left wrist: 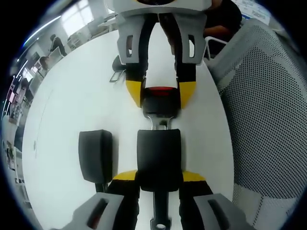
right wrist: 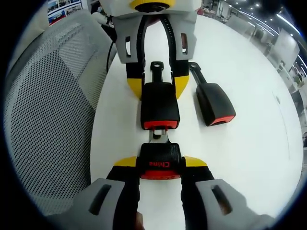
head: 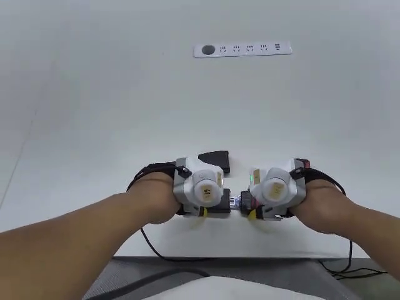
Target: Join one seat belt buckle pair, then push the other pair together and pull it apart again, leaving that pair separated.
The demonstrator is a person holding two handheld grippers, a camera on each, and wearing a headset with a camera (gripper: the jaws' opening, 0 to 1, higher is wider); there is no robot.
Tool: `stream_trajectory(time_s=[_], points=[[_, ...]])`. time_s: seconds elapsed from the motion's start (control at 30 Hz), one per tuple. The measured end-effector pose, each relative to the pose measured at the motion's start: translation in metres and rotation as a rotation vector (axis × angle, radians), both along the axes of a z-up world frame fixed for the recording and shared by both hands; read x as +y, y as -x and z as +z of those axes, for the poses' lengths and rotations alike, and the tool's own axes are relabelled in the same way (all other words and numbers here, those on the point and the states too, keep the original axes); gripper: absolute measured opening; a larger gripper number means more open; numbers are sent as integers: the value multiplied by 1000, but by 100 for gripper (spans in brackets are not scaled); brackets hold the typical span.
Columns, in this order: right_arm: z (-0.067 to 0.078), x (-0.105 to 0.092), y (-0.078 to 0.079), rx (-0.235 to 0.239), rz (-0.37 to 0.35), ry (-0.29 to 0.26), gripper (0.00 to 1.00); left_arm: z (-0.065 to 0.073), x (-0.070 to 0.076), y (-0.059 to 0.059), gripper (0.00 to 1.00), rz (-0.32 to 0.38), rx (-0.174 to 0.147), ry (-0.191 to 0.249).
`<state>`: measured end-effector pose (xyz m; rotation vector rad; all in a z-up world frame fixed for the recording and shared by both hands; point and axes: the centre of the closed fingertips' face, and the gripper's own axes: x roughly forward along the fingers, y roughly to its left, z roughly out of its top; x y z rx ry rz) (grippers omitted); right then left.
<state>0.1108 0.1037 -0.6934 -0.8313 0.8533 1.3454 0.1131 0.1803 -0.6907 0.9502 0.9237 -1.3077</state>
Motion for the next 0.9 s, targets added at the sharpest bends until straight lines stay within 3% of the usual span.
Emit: stream_trajectory(time_s=[0.9], points=[[0,16,-1,-3,8,-39,31,-1,0,0,31,8,17,-17]])
